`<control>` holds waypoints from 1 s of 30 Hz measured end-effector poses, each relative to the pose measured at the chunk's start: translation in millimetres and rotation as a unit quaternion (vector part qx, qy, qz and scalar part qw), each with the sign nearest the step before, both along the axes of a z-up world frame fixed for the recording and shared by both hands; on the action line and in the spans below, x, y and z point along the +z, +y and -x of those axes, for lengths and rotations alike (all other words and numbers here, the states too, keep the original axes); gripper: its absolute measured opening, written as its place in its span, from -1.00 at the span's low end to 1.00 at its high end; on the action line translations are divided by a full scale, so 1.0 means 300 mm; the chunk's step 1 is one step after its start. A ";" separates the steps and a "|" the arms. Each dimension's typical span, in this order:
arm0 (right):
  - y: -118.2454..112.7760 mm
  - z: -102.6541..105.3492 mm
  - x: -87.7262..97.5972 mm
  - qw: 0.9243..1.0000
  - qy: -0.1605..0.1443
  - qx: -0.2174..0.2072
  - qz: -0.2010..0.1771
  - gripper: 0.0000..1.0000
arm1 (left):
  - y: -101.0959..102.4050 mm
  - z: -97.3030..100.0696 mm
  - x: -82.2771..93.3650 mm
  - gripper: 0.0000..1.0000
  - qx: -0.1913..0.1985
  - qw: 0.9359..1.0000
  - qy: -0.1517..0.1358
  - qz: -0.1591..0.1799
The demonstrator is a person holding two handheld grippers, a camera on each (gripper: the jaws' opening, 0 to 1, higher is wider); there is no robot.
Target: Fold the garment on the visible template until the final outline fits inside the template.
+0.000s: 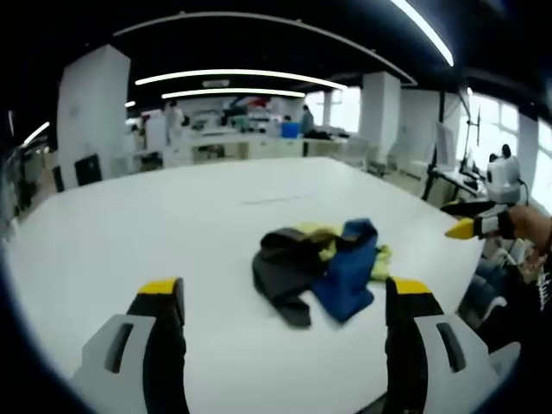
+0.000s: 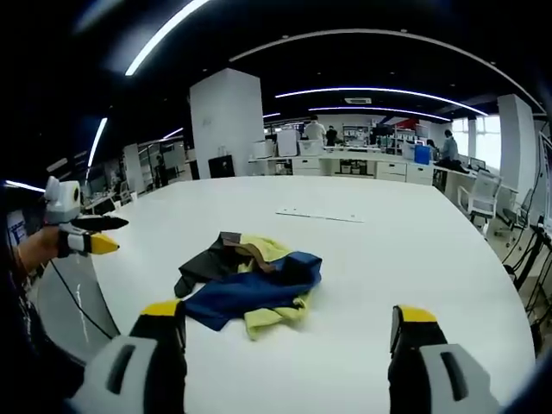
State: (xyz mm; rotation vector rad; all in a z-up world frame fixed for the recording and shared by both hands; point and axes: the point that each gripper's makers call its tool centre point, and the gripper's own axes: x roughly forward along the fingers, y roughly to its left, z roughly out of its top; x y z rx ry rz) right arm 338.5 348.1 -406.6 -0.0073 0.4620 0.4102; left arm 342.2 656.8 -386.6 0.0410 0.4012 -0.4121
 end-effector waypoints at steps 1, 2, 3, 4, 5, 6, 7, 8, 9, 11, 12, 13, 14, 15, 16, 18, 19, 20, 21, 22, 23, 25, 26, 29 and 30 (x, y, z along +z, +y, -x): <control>-0.001 0.000 0.000 1.000 0.000 0.000 0.002 0.99 | 0.001 0.000 0.001 0.88 0.001 1.000 0.000 0.000; -0.001 0.001 0.001 1.000 -0.001 0.001 0.004 0.99 | 0.002 0.001 0.002 0.89 0.002 1.000 0.000 0.000; -0.002 0.001 0.001 1.000 -0.001 0.001 0.006 0.99 | 0.004 0.002 0.003 0.89 0.004 1.000 -0.001 0.000; -0.001 0.002 0.002 1.000 -0.002 0.001 0.006 0.99 | 0.005 0.003 0.004 0.90 0.004 1.000 -0.002 0.000; -0.001 0.002 0.003 1.000 -0.002 0.002 0.007 0.99 | 0.006 0.003 0.004 0.93 0.005 1.000 -0.003 0.000; 0.001 0.003 0.004 1.000 -0.003 0.003 0.006 0.99 | 0.007 0.004 0.005 0.94 0.006 1.000 -0.003 -0.001; 0.002 0.004 0.004 1.000 -0.003 0.004 0.006 0.99 | 0.007 0.005 0.005 0.94 0.004 1.000 -0.004 -0.002; 0.004 0.005 0.003 1.000 -0.002 0.004 0.005 0.99 | 0.006 0.006 0.006 0.94 0.003 1.000 -0.004 -0.002; 0.004 0.006 0.003 1.000 -0.002 0.004 0.005 0.99 | 0.006 0.006 0.007 0.95 0.003 1.000 -0.003 -0.002; 0.005 0.009 0.002 1.000 -0.002 0.004 0.004 0.99 | 0.006 0.006 0.011 0.96 0.005 1.000 -0.005 -0.001; 0.005 0.011 0.001 1.000 -0.001 0.004 0.004 0.99 | 0.005 0.006 0.014 0.97 0.005 1.000 -0.007 0.000; 0.004 0.013 0.000 1.000 -0.001 0.004 0.004 0.99 | 0.004 0.007 0.014 0.97 0.005 1.000 -0.008 0.000; 0.003 0.015 -0.001 1.000 -0.001 0.004 0.005 0.99 | 0.005 0.005 0.013 0.98 0.005 1.000 -0.007 0.001; 0.002 0.015 -0.001 1.000 0.000 0.004 0.005 0.99 | 0.005 0.005 0.012 0.98 0.006 1.000 -0.006 0.002; 0.001 0.016 -0.001 1.000 0.000 0.004 0.006 0.99 | 0.005 0.005 0.010 0.98 0.005 1.000 -0.006 0.002; -0.003 0.016 0.001 1.000 -0.001 0.003 0.007 0.99 | 0.004 0.005 0.011 0.98 0.005 1.000 -0.005 0.004; -0.005 0.015 0.004 1.000 -0.002 0.003 0.007 0.99 | 0.002 0.005 0.013 0.98 0.006 1.000 -0.006 0.007; -0.006 0.015 0.006 1.000 -0.002 0.003 0.007 0.99 | 0.000 0.005 0.014 0.98 0.005 1.000 -0.007 0.008; -0.007 0.014 0.008 1.000 -0.004 0.002 0.006 0.99 | -0.002 0.005 0.015 0.98 0.004 1.000 -0.007 0.009; -0.008 0.013 0.010 1.000 -0.005 0.002 0.006 0.99 | -0.002 0.005 0.016 0.98 0.005 1.000 -0.007 0.010; -0.009 0.014 0.011 1.000 -0.005 0.002 0.007 0.99 | -0.003 0.004 0.017 0.98 0.005 1.000 -0.008 0.010; -0.009 0.014 0.010 1.000 -0.005 0.002 0.007 0.99 | -0.004 0.003 0.021 0.98 0.004 1.000 -0.010 0.009; -0.009 0.013 0.010 1.000 -0.005 0.002 0.007 0.99 | -0.004 0.003 0.022 0.98 0.003 1.000 -0.010 0.010; -0.009 0.013 0.008 1.000 -0.006 0.002 0.005 0.98 | -0.009 0.002 0.026 0.96 0.003 1.000 -0.012 0.015; -0.008 0.012 0.009 1.000 -0.007 0.001 0.004 0.98 | -0.011 0.002 0.026 0.95 0.003 1.000 -0.012 0.018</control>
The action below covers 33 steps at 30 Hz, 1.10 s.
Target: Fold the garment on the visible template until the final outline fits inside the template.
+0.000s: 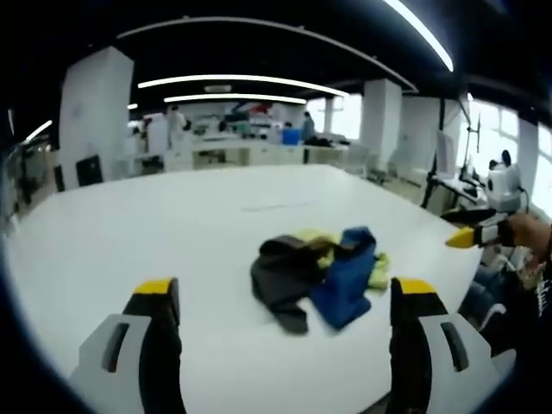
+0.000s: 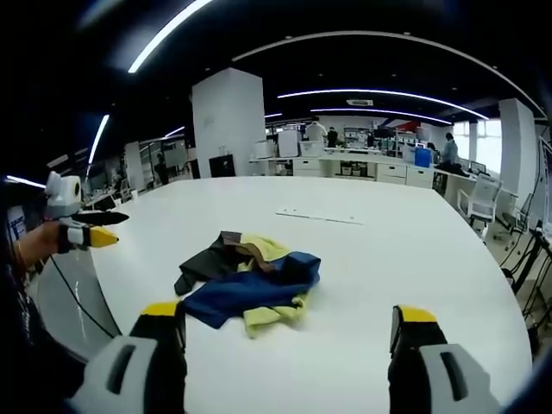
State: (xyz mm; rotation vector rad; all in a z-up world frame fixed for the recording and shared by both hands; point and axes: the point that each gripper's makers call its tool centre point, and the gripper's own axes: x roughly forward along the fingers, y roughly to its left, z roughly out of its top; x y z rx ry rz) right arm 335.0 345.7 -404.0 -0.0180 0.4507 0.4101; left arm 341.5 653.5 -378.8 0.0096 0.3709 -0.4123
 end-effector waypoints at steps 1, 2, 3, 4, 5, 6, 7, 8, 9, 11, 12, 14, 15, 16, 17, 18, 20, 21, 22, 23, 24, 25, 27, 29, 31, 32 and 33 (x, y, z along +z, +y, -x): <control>0.000 -0.001 0.000 1.000 -0.001 0.000 -0.001 0.98 | -0.001 0.000 0.000 0.94 0.000 1.000 0.000 0.002; 0.001 -0.002 -0.002 1.000 -0.001 -0.001 -0.001 0.97 | -0.005 0.000 -0.007 0.93 0.001 1.000 0.004 0.010; 0.002 -0.003 -0.003 1.000 -0.001 0.000 -0.001 0.97 | -0.006 -0.001 -0.011 0.92 0.001 1.000 0.006 0.012; 0.003 -0.004 -0.005 1.000 0.000 0.001 -0.001 0.97 | -0.009 -0.001 -0.015 0.90 0.000 1.000 0.007 0.012; 0.004 -0.005 -0.007 1.000 0.000 0.002 0.000 0.96 | -0.010 -0.001 -0.017 0.89 -0.001 1.000 0.008 0.012; 0.005 -0.008 -0.008 1.000 0.000 0.004 0.002 0.96 | -0.011 -0.002 -0.020 0.88 -0.003 1.000 0.008 0.009; 0.006 -0.010 -0.009 1.000 0.000 0.005 0.003 0.95 | -0.011 -0.004 -0.021 0.87 -0.004 1.000 0.006 0.006; 0.009 -0.013 -0.010 1.000 -0.001 0.007 0.005 0.94 | -0.010 -0.008 -0.022 0.86 -0.004 1.000 0.003 0.004; 0.011 -0.016 -0.010 1.000 -0.002 0.008 0.006 0.94 | -0.008 -0.012 -0.025 0.83 -0.004 1.000 0.003 0.004; 0.018 -0.025 -0.014 1.000 -0.005 0.012 0.009 0.91 | -0.003 -0.031 -0.037 0.76 0.000 1.000 0.002 0.006; 0.021 -0.032 -0.019 1.000 -0.007 0.012 0.012 0.89 | -0.004 -0.037 -0.044 0.72 -0.002 1.000 0.000 0.003; 0.026 -0.039 -0.030 1.000 -0.006 0.015 0.015 0.84 | -0.008 -0.039 -0.077 0.64 -0.018 0.999 0.016 -0.021; 0.032 -0.043 -0.037 1.000 -0.005 0.018 0.016 0.82 | -0.009 -0.048 -0.079 0.62 -0.016 1.000 0.014 -0.021; 0.036 -0.044 -0.041 1.000 -0.005 0.020 0.017 0.80 | -0.010 -0.051 -0.079 0.60 -0.017 1.000 0.011 -0.020; 0.042 -0.047 -0.047 1.000 -0.006 0.023 0.019 0.77 | -0.011 -0.056 -0.077 0.57 -0.018 1.000 0.008 -0.015; 0.046 -0.049 -0.049 0.999 -0.008 0.025 0.020 0.73 | -0.013 -0.062 -0.076 0.54 -0.019 1.000 0.006 -0.009; 0.054 -0.057 -0.057 0.999 -0.008 0.029 0.022 0.67 | -0.018 -0.081 -0.087 0.46 -0.025 1.000 0.005 -0.004; 0.060 -0.063 -0.061 0.999 -0.008 0.034 0.025 0.63 | -0.022 -0.093 -0.093 0.41 -0.029 1.000 0.004 -0.007; 0.063 -0.069 -0.062 0.999 -0.011 0.037 0.028 0.59 | -0.023 -0.103 -0.098 0.37 -0.032 0.999 0.002 -0.011; 0.065 -0.078 -0.064 0.999 -0.013 0.040 0.033 0.56 | -0.027 -0.116 -0.102 0.33 -0.036 0.999 0.002 -0.013; 0.067 -0.086 -0.065 0.998 -0.014 0.042 0.035 0.52 | -0.032 -0.125 -0.102 0.30 -0.040 0.999 0.000 -0.013; 0.069 -0.092 -0.064 0.998 -0.015 0.043 0.035 0.50 | -0.036 -0.133 -0.101 0.25 -0.043 0.999 -0.002 -0.012; 0.070 -0.114 -0.063 0.998 -0.017 0.046 0.028 0.44 | -0.040 -0.160 -0.103 0.17 -0.048 0.999 -0.006 -0.009; 0.072 -0.132 -0.061 0.999 -0.017 0.047 0.023 0.38 | -0.046 -0.178 -0.098 0.11 -0.051 0.999 -0.009 -0.007; 0.072 -0.153 -0.060 0.998 -0.019 0.048 0.022 0.32 | -0.049 -0.200 -0.102 0.04 -0.052 0.999 -0.010 -0.008; 0.069 -0.167 -0.061 0.998 -0.020 0.048 0.021 0.29 | -0.049 -0.207 -0.104 0.01 -0.051 0.999 -0.009 -0.008; 0.067 -0.176 -0.063 0.998 -0.019 0.048 0.022 0.26 | -0.049 -0.220 -0.107 -0.01 -0.051 0.999 -0.009 -0.007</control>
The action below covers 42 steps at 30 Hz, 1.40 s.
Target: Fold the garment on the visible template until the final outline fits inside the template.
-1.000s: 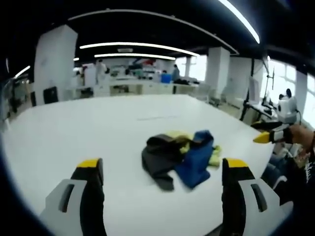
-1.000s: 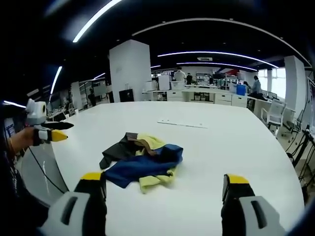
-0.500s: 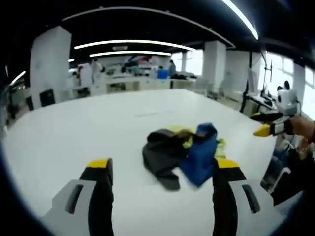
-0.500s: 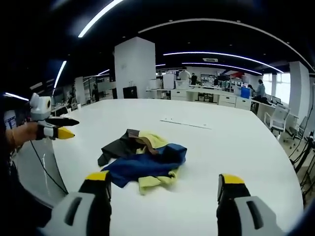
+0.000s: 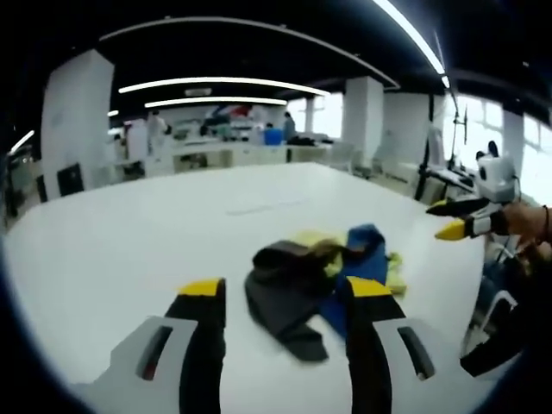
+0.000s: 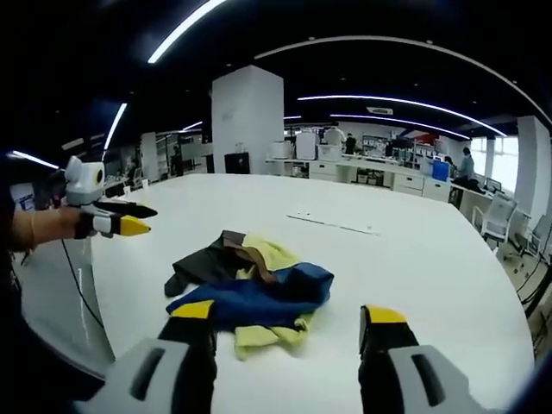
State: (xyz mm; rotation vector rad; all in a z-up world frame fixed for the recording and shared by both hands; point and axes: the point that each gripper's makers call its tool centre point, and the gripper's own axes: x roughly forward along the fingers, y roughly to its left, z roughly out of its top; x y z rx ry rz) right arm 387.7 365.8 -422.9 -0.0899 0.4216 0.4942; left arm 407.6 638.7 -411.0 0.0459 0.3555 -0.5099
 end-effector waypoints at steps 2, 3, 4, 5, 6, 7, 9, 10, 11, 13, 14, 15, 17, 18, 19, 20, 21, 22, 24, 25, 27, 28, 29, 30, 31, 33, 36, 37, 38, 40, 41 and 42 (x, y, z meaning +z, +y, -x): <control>-0.003 -0.018 -0.005 1.000 0.001 0.001 0.002 0.20 | 0.000 -0.019 -0.006 -0.06 0.001 1.000 0.000 0.001; -0.006 -0.032 -0.011 1.000 0.000 0.003 0.007 0.16 | -0.001 -0.030 -0.011 -0.09 0.002 1.000 0.000 -0.002; -0.010 -0.046 -0.017 1.000 0.001 0.003 0.010 0.14 | 0.001 -0.043 -0.018 -0.11 0.002 1.000 0.000 -0.005; -0.011 -0.056 -0.021 1.000 0.001 0.004 0.011 0.11 | 0.002 -0.051 -0.024 -0.13 0.002 1.000 0.002 -0.007; -0.014 -0.071 -0.026 1.000 0.000 0.005 0.012 0.07 | 0.003 -0.059 -0.030 -0.15 0.002 1.000 0.003 -0.007; -0.015 -0.075 -0.028 1.000 0.000 0.005 0.012 0.03 | 0.003 -0.067 -0.034 -0.17 0.003 1.000 0.003 -0.009; -0.018 -0.104 -0.043 1.000 -0.002 0.009 0.024 -0.02 | 0.004 -0.086 -0.046 -0.21 0.005 1.000 0.008 -0.004; -0.019 -0.115 -0.048 1.000 -0.002 0.010 0.027 -0.03 | 0.002 -0.093 -0.050 -0.22 0.005 1.000 0.011 -0.002; -0.019 -0.124 -0.053 1.000 0.000 0.012 0.029 -0.05 | 0.000 -0.106 -0.057 -0.24 0.005 1.000 0.011 -0.002; -0.018 -0.146 -0.063 0.999 0.000 0.014 0.032 -0.10 | -0.004 -0.125 -0.071 -0.27 0.006 1.000 0.015 -0.004; -0.016 -0.154 -0.066 0.999 -0.001 0.016 0.033 -0.12 | -0.006 -0.132 -0.076 -0.29 0.005 1.000 0.015 -0.004; -0.011 -0.166 -0.071 0.999 -0.003 0.021 0.036 -0.15 | -0.007 -0.143 -0.085 -0.31 0.005 1.000 0.016 -0.004; -0.006 -0.187 -0.081 0.999 -0.005 0.026 0.043 -0.18 | -0.013 -0.162 -0.100 -0.34 0.005 1.000 0.020 -0.004; -0.003 -0.195 -0.087 0.999 -0.005 0.029 0.046 -0.19 | -0.015 -0.170 -0.106 -0.35 0.004 1.000 0.022 -0.004; 0.000 -0.206 -0.096 0.998 -0.004 0.032 0.049 -0.20 | -0.020 -0.181 -0.112 -0.36 0.004 1.000 0.023 -0.004; 0.003 -0.213 -0.101 0.998 -0.004 0.034 0.050 -0.21 | -0.021 -0.191 -0.118 -0.37 0.004 1.000 0.025 -0.004; 0.005 -0.220 -0.106 0.998 -0.003 0.036 0.052 -0.23 | -0.021 -0.206 -0.132 -0.38 0.003 1.000 0.027 -0.007; 0.006 -0.226 -0.111 0.998 -0.003 0.037 0.054 -0.25 | -0.021 -0.211 -0.135 -0.38 0.002 1.000 0.028 -0.009; 0.012 -0.244 -0.122 0.997 -0.007 0.044 0.064 -0.29 | -0.027 -0.233 -0.148 -0.38 0.000 0.999 0.028 -0.016; 0.014 -0.251 -0.126 0.996 -0.009 0.048 0.071 -0.30 | -0.030 -0.246 -0.157 -0.39 -0.003 0.999 0.029 -0.019; 0.023 -0.263 -0.135 0.996 -0.009 0.057 0.075 -0.31 | -0.041 -0.265 -0.168 -0.40 -0.009 0.999 0.030 -0.023; 0.027 -0.268 -0.136 0.996 -0.009 0.059 0.073 -0.31 | -0.044 -0.273 -0.173 -0.40 -0.011 0.999 0.030 -0.025; 0.036 -0.275 -0.139 0.995 -0.010 0.064 0.071 -0.31 | -0.050 -0.285 -0.180 -0.40 -0.014 0.999 0.031 -0.026; 0.041 -0.279 -0.143 0.995 -0.010 0.068 0.073 -0.33 | -0.054 -0.292 -0.185 -0.40 -0.016 0.999 0.031 -0.027; 0.045 -0.284 -0.148 0.994 -0.010 0.071 0.077 -0.34 | -0.060 -0.303 -0.194 -0.41 -0.020 0.999 0.033 -0.027; 0.053 -0.294 -0.161 0.992 -0.012 0.082 0.092 -0.35 | -0.067 -0.316 -0.206 -0.41 -0.024 0.999 0.034 -0.031; 0.061 -0.308 -0.180 0.990 -0.009 0.093 0.108 -0.37 | -0.078 -0.340 -0.227 -0.41 -0.031 0.998 0.037 -0.037; 0.063 -0.312 -0.185 0.989 -0.009 0.096 0.111 -0.39 | -0.081 -0.346 -0.231 -0.42 -0.033 0.998 0.038 -0.038; 0.065 -0.318 -0.190 0.989 -0.009 0.099 0.113 -0.42 | -0.082 -0.356 -0.237 -0.42 -0.035 0.998 0.037 -0.040; 0.071 -0.326 -0.193 0.987 -0.012 0.106 0.119 -0.45 | -0.075 -0.376 -0.255 -0.42 -0.036 0.998 0.039 -0.044; 0.073 -0.328 -0.197 0.986 -0.012 0.109 0.123 -0.47 | -0.074 -0.381 -0.258 -0.43 -0.036 0.998 0.040 -0.045; 0.074 -0.330 -0.201 0.985 -0.013 0.112 0.131 -0.47 | -0.074 -0.385 -0.262 -0.44 -0.037 0.997 0.041 -0.045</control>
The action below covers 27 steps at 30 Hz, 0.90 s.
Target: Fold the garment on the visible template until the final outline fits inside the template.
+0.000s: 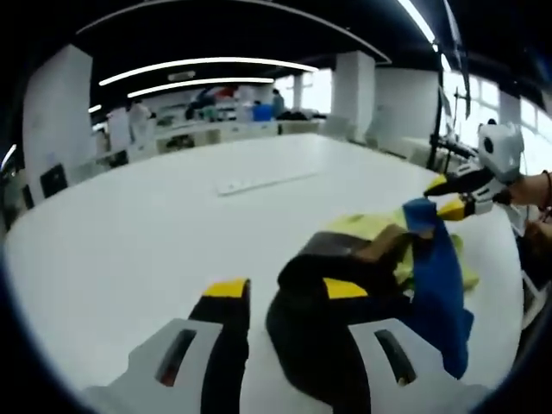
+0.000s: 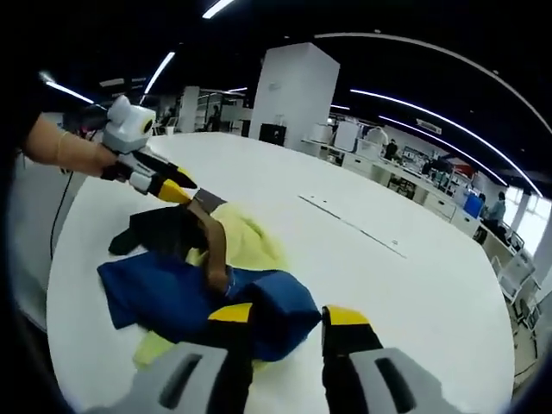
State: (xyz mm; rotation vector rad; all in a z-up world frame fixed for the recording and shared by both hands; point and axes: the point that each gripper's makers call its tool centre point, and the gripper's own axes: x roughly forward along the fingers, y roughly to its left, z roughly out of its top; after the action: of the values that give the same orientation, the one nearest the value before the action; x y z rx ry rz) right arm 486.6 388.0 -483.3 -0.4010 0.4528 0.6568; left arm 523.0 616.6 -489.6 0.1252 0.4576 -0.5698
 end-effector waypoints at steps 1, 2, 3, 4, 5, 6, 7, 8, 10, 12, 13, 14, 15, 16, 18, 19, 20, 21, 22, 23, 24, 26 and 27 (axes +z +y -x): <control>-0.001 -0.003 -0.006 1.000 -0.006 0.009 0.021 -0.47 | -0.001 -0.006 -0.006 -0.47 -0.005 1.000 -0.001 0.000; 0.003 -0.003 -0.011 0.999 -0.010 0.015 0.033 -0.48 | 0.001 -0.010 -0.010 -0.49 -0.005 1.000 -0.001 -0.001; 0.008 -0.003 -0.011 0.999 -0.014 0.018 0.038 -0.49 | 0.004 -0.014 -0.019 -0.51 -0.005 1.000 0.001 0.000; 0.016 -0.003 -0.010 0.999 -0.019 0.022 0.042 -0.51 | 0.003 -0.016 -0.024 -0.53 -0.006 1.000 0.004 0.003; 0.021 -0.003 -0.008 0.999 -0.022 0.024 0.042 -0.54 | -0.001 -0.017 -0.028 -0.57 -0.009 1.000 0.006 0.009; 0.027 -0.003 -0.007 0.998 -0.024 0.028 0.042 -0.56 | -0.004 -0.019 -0.032 -0.60 -0.012 1.000 0.007 0.009; 0.037 -0.004 -0.005 0.998 -0.027 0.034 0.042 -0.58 | -0.011 -0.020 -0.036 -0.61 -0.016 1.000 0.008 0.011; 0.043 -0.004 -0.005 0.998 -0.029 0.038 0.043 -0.62 | -0.016 -0.023 -0.039 -0.63 -0.019 1.000 0.009 0.013; 0.058 -0.005 -0.007 0.997 -0.032 0.048 0.046 -0.67 | -0.031 -0.026 -0.044 -0.68 -0.027 0.999 0.012 0.019; 0.067 -0.010 -0.011 0.997 -0.033 0.051 0.049 -0.76 | -0.040 -0.029 -0.053 -0.73 -0.033 0.999 0.015 0.015; 0.070 -0.011 -0.010 0.997 -0.033 0.051 0.048 -0.80 | -0.042 -0.030 -0.056 -0.75 -0.035 0.999 0.014 0.013; 0.071 -0.012 -0.008 0.997 -0.034 0.051 0.047 -0.83 | -0.045 -0.031 -0.058 -0.80 -0.036 0.999 0.016 0.015; 0.073 -0.014 -0.005 0.997 -0.036 0.048 0.043 -0.85 | -0.050 -0.031 -0.057 -0.86 -0.037 0.999 0.017 0.022; 0.074 -0.015 -0.003 0.997 -0.037 0.046 0.041 -0.88 | -0.056 -0.031 -0.059 -0.92 -0.038 0.999 0.022 0.031; 0.073 -0.018 -0.001 0.998 -0.038 0.042 0.039 -0.95 | -0.059 -0.031 -0.062 -1.00 -0.039 0.998 0.023 0.033; 0.073 -0.019 0.000 0.998 -0.038 0.040 0.038 -0.97 | -0.061 -0.030 -0.063 -1.00 -0.040 0.998 0.023 0.032; 0.073 -0.020 0.002 0.998 -0.038 0.039 0.035 -0.98 | -0.061 -0.029 -0.066 -1.00 -0.041 0.999 0.022 0.026; 0.072 -0.020 0.007 0.998 -0.039 0.038 0.032 -0.99 | -0.063 -0.027 -0.064 -1.00 -0.041 0.999 0.021 0.024; 0.072 -0.020 0.012 0.998 -0.039 0.037 0.030 -1.00 | -0.062 -0.027 -0.063 -1.00 -0.041 0.999 0.021 0.024; 0.070 -0.020 0.019 0.998 -0.039 0.034 0.024 -1.00 | -0.062 -0.024 -0.058 -1.00 -0.040 0.999 0.021 0.024; 0.069 -0.021 0.024 0.999 -0.039 0.031 0.018 -1.00 | -0.061 -0.024 -0.054 -1.00 -0.039 0.999 0.018 0.024; 0.066 -0.025 0.042 0.999 -0.036 0.022 0.000 -1.00 | -0.057 -0.022 -0.040 -1.00 -0.038 0.999 0.015 0.025; 0.064 -0.026 0.048 0.999 -0.035 0.019 -0.006 -1.00 | -0.055 -0.021 -0.027 -1.00 -0.038 0.999 0.009 0.026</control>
State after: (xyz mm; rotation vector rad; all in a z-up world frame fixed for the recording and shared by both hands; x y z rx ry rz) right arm 494.5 407.3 -469.0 -0.4203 0.3757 0.6792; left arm 529.5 600.3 -497.5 0.0875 0.4573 -0.6569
